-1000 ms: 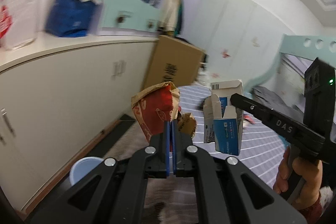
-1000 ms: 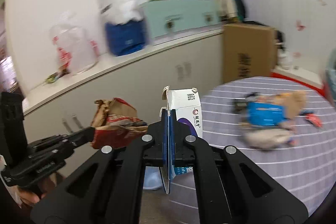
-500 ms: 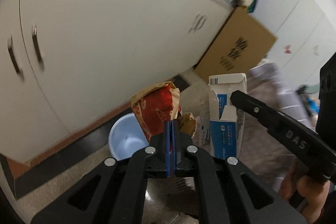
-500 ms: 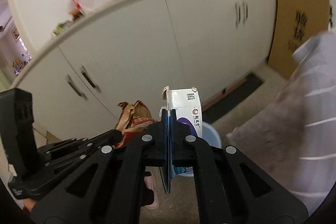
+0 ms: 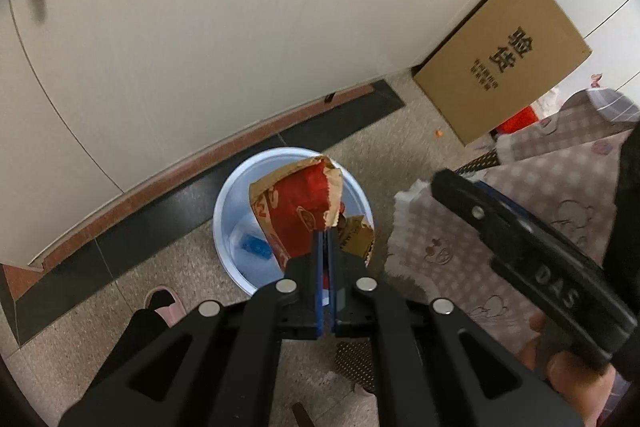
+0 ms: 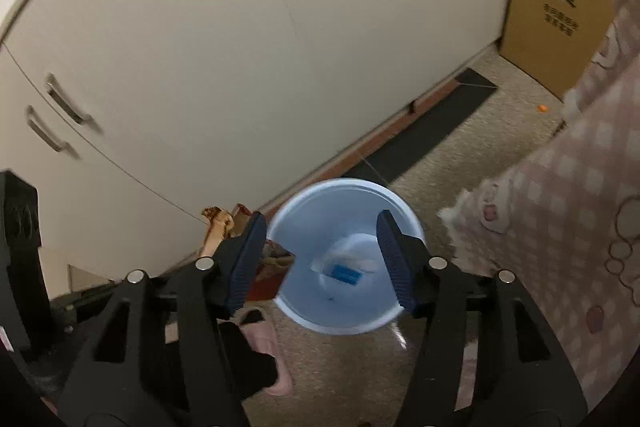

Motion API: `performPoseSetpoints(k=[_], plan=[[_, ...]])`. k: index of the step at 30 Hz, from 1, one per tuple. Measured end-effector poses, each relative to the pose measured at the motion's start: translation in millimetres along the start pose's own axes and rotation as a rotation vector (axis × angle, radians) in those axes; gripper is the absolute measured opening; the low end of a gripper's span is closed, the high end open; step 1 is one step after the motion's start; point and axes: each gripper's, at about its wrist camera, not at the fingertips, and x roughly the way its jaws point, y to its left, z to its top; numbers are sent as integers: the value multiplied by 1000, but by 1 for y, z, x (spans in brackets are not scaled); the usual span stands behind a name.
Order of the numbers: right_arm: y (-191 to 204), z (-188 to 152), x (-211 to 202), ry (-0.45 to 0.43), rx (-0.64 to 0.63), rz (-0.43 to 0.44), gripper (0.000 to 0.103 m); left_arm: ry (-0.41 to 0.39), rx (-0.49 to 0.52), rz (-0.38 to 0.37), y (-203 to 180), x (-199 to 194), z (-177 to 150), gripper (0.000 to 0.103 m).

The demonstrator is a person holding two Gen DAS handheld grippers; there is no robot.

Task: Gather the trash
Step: 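Carry the red bag in the left tool and white box in the right tool to the wastebasket, then open the left tool and right tool over the wastebasket to drop both items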

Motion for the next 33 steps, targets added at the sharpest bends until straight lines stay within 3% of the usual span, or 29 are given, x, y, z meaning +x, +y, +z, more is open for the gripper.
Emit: performPoseSetpoints(k=[7, 14, 16, 18, 20, 23, 27, 33], plan=[[-20, -14, 1, 11, 10, -124, 64, 66, 11, 7, -6, 34, -5, 2], [-31, -19, -7, -25, 5, -181, 69, 61, 42, 1, -26, 36, 12, 3], [-32, -19, -12, -34, 8, -182, 69, 40, 47, 0, -30, 30, 16, 8], [-32, -19, -17, -39, 9, -180, 69, 32, 47, 4, -33, 26, 19, 46], [-33, -20, -25, -43, 19, -181, 70, 11, 28, 32, -30, 18, 19, 59], [-32, -17, -32, -43, 23, -174, 70, 13, -13, 2, -24, 7, 16, 61], [-22, -18, -46, -50, 19, -160, 70, -7, -22, 23, -20, -15, 10, 62], [3, -12, -81, -65, 17, -55, 70, -83, -68, 3, -7, -75, 2, 64]])
